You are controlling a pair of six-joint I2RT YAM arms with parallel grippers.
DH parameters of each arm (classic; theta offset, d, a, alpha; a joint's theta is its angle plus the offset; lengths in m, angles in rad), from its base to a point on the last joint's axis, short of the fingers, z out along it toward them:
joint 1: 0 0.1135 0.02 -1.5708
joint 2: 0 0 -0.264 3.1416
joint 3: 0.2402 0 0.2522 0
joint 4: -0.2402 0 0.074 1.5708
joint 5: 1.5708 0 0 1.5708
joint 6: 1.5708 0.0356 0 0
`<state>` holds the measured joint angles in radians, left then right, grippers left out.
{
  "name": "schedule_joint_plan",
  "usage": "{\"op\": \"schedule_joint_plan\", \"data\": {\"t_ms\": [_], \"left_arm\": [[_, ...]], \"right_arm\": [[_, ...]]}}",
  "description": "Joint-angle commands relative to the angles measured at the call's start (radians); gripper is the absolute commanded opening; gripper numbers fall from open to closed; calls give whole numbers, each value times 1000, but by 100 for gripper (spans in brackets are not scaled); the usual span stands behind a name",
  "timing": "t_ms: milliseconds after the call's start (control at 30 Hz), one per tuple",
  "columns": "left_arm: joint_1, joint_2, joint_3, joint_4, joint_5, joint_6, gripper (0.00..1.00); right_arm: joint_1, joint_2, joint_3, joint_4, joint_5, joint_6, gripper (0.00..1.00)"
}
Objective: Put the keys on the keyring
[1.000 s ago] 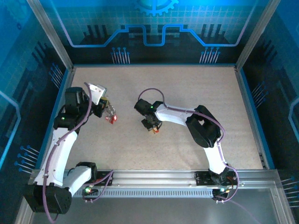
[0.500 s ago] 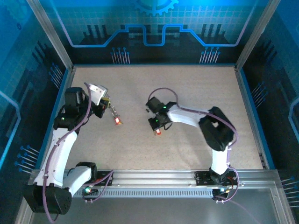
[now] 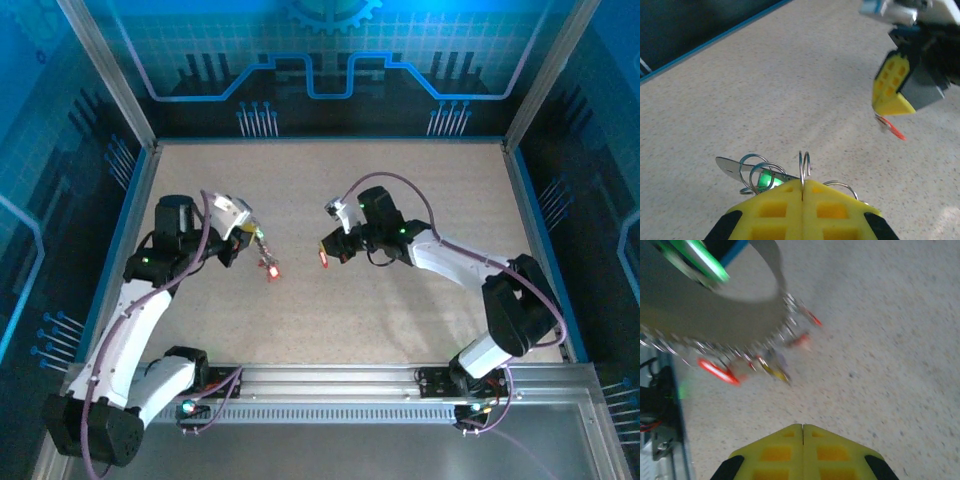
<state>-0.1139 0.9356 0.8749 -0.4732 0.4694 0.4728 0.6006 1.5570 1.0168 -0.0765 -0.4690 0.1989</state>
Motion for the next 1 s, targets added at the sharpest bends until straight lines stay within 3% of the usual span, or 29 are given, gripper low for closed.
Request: {"op": "schedule_joint_plan", "data": {"t_ms": [0, 333, 600, 967], "left_arm": [[-33, -26, -22, 90, 42, 20, 0], [-116, -7, -86, 226, 40, -74, 0], [-147, 18, -99, 318, 77, -142, 0], [-147, -9, -54, 259, 87, -97, 0]], "right_arm": [[-11, -43, 48, 54, -116, -30, 0], [12, -82, 144, 55, -181, -36, 0], [99, -77, 244, 24, -135, -58, 0], [124, -58, 278, -46, -47, -115, 0]]}}
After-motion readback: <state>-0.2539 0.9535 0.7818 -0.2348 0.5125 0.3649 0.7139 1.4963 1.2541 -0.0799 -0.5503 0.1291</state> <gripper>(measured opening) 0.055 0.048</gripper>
